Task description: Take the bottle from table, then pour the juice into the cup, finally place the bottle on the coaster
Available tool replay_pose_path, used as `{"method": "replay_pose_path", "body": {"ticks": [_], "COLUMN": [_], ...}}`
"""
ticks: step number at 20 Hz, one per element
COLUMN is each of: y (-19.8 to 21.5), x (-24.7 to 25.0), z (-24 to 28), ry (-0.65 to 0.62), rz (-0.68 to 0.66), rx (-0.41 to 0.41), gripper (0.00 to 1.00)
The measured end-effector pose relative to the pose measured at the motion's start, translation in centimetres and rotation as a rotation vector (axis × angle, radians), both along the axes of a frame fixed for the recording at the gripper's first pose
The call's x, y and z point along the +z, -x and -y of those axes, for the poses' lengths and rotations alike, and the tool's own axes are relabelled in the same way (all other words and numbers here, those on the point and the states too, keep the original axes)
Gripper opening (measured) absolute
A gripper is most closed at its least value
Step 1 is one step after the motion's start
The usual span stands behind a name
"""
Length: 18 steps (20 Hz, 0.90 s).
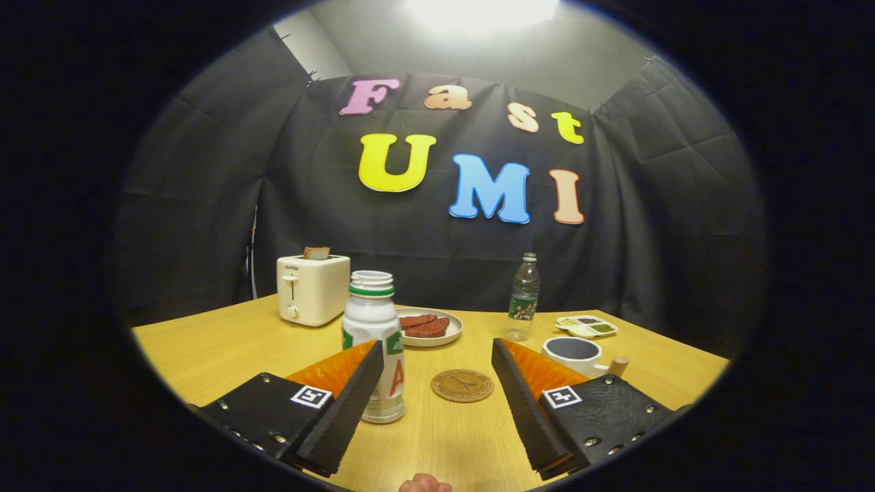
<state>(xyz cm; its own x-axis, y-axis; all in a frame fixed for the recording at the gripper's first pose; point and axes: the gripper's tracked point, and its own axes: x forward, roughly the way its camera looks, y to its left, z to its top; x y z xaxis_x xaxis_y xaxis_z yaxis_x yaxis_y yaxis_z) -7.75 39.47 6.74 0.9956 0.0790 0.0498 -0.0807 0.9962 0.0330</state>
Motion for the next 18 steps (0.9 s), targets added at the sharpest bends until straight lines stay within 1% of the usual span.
{"method": "replay_pose_path", "body": {"ticks": [2, 5, 7, 8, 12, 15, 18], "y": [-0.7, -1.0, -1.6, -1.9, -3.3, -4.6, -4.6], "x": [-0.3, -0.1, 0.2, 0.0, -0.6, -0.9, -0.9], "z": [-1.3, -3.8, -4.4, -4.5, -6.0, -6.3, -6.8], "ry": [0.021, 0.036, 0.056, 0.056, 0.033, 0.066, 0.043], "rz": [-0.003, 0.018, 0.025, 0.026, 0.017, 0.003, 0.007], "rx": [0.003, 0.062, 0.078, 0.083, 0.149, 0.151, 0.172], "gripper": [0.97, 0.97, 0.97, 0.96, 0.97, 0.97, 0.97]}}
